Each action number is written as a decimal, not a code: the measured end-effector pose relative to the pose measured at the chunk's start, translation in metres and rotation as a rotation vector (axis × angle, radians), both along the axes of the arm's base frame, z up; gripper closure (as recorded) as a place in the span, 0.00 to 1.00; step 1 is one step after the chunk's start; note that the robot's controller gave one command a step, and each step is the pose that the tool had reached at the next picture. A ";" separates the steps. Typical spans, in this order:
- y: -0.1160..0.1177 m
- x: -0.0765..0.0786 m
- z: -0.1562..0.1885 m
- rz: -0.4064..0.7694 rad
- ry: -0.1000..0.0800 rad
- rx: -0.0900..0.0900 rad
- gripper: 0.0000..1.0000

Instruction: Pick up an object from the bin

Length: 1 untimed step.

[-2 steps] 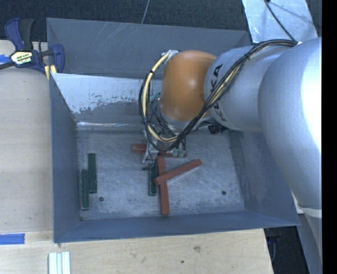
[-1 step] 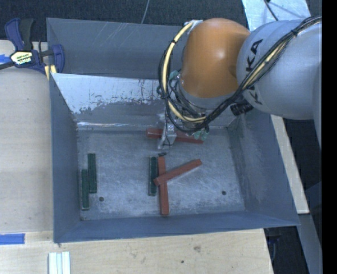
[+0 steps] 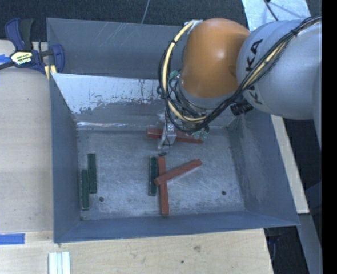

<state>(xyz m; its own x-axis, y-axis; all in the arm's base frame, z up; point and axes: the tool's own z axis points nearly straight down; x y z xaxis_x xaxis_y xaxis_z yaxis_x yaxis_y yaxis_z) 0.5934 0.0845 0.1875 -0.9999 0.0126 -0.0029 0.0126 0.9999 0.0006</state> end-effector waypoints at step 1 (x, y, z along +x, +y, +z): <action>-0.001 -0.017 0.060 -0.013 -0.006 0.000 1.00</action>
Offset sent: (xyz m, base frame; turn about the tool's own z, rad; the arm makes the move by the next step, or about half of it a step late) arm -0.0275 0.0124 0.0603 0.0200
